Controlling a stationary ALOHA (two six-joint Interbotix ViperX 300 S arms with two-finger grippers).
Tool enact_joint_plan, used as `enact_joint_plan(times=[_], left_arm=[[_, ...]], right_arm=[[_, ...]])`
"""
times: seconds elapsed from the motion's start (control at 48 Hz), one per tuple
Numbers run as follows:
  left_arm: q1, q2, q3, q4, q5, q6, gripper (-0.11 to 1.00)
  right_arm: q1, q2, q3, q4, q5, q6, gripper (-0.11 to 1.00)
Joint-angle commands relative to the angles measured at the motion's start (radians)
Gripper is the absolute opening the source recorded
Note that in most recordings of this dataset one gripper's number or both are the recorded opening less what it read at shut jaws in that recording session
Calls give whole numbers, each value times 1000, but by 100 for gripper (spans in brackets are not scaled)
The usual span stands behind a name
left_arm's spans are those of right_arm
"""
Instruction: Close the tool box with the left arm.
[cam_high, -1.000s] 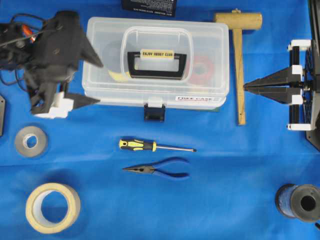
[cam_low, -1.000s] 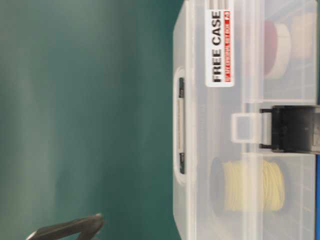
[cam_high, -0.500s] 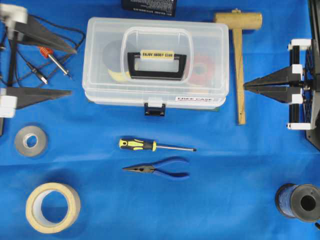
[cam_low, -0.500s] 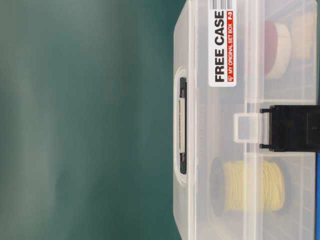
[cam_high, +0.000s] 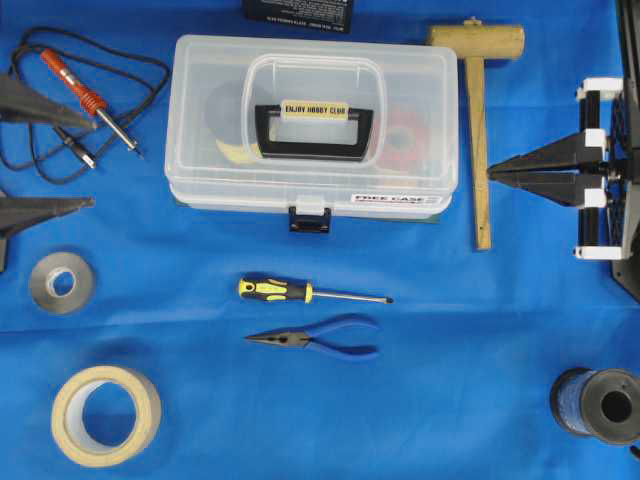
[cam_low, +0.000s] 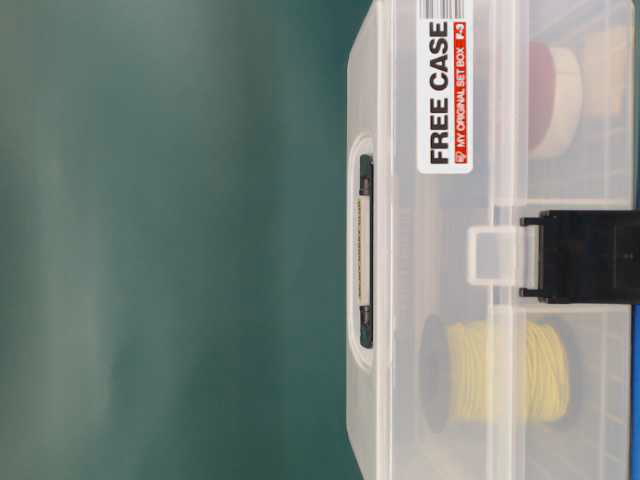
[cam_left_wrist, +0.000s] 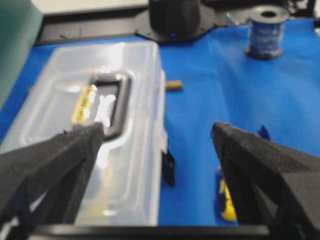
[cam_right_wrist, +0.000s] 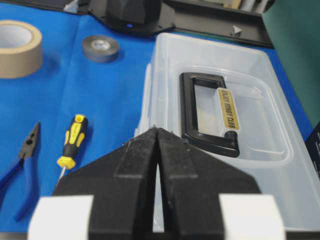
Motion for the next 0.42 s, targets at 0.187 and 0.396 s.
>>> enact_joint_plan(times=[0.187,0.396], left_arm=[[-60,-43,147,-2,-137,-3,87],[-64,-41,204,-5,-163,-5,87]], right_arm=[[-2,5,-14,-2,-14,0,0],[-2,5,-14,-2,-12,0,0]])
